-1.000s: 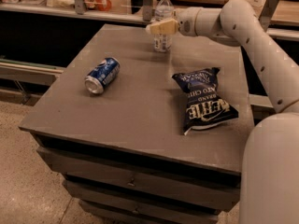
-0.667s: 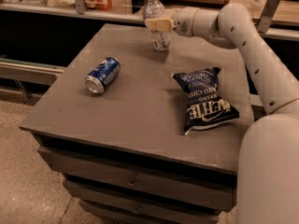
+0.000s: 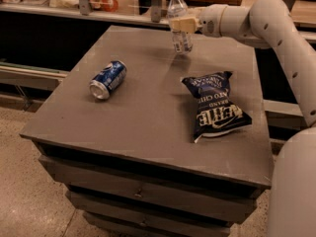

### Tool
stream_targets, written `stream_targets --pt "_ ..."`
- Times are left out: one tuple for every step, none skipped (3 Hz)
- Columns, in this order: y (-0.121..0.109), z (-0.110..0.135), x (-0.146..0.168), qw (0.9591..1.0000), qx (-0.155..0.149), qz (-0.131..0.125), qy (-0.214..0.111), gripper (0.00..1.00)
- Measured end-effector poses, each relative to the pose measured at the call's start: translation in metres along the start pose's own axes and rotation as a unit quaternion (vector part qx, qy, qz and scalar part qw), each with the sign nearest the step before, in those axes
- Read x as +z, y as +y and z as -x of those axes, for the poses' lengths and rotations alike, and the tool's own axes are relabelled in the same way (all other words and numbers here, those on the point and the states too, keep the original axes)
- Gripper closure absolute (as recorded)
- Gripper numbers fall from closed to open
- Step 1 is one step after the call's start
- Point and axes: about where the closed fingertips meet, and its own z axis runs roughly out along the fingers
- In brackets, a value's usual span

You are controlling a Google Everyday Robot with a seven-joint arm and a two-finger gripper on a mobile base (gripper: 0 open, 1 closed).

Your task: Move blue plastic bottle near blue chip bag

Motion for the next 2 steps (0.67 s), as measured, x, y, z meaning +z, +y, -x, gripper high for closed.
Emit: stream_targets --pt "0.001 0.003 -0.056 0.9994 0.008 -0.029 0.016 1.00" --pt "0.001 0.000 -0.092 0.9974 0.039 -0.060 0.005 1.00"
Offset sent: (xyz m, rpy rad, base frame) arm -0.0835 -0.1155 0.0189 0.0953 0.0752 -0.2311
